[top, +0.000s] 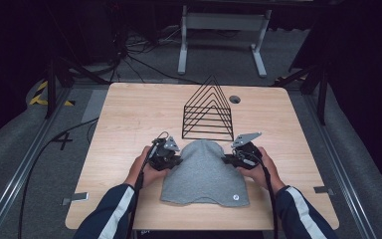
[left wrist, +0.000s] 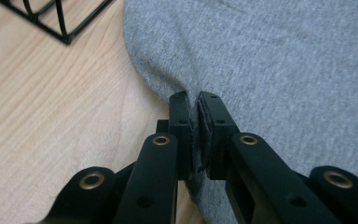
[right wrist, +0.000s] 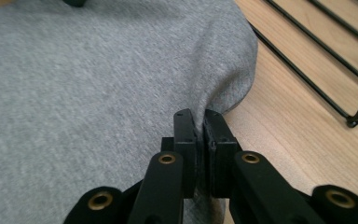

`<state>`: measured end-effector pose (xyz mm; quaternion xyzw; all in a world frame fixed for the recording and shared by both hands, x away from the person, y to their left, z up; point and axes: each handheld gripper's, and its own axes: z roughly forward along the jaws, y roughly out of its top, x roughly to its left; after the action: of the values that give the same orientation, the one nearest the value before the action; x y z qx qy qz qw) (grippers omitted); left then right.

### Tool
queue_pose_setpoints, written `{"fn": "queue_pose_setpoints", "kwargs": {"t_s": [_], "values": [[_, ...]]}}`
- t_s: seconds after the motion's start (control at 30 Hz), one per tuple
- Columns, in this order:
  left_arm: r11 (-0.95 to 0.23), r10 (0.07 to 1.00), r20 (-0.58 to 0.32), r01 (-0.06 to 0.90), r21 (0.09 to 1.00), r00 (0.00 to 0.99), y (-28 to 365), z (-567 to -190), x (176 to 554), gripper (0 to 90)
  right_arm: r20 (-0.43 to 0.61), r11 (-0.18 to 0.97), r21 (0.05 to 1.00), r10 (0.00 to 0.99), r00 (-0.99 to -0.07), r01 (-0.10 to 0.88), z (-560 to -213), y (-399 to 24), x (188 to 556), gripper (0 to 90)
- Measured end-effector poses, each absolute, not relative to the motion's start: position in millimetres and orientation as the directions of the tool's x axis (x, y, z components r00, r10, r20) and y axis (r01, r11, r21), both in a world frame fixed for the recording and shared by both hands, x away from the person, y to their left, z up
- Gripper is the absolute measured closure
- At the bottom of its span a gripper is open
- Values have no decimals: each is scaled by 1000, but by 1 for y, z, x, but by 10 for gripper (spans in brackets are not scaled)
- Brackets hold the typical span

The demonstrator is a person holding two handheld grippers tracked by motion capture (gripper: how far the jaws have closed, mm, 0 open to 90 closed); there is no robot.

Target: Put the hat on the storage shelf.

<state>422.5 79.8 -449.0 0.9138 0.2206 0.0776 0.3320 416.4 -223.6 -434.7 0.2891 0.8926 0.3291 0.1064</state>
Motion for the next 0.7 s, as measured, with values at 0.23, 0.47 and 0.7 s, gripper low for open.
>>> {"fn": "queue_pose_setpoints", "kwargs": {"t_s": [0.23,0.47,0.7], "values": [[-655,451,28,310,689,892,82,-427,420,848,-36,614,681,572,-820,399,-418,-229,409,858],[-643,434,59,263,719,899,82,-407,420,849,-56,584,722,584,-809,371,-401,-233,406,858],[-638,424,103,216,739,900,83,-382,417,848,-90,577,754,564,-821,314,-378,-235,397,858]]}}
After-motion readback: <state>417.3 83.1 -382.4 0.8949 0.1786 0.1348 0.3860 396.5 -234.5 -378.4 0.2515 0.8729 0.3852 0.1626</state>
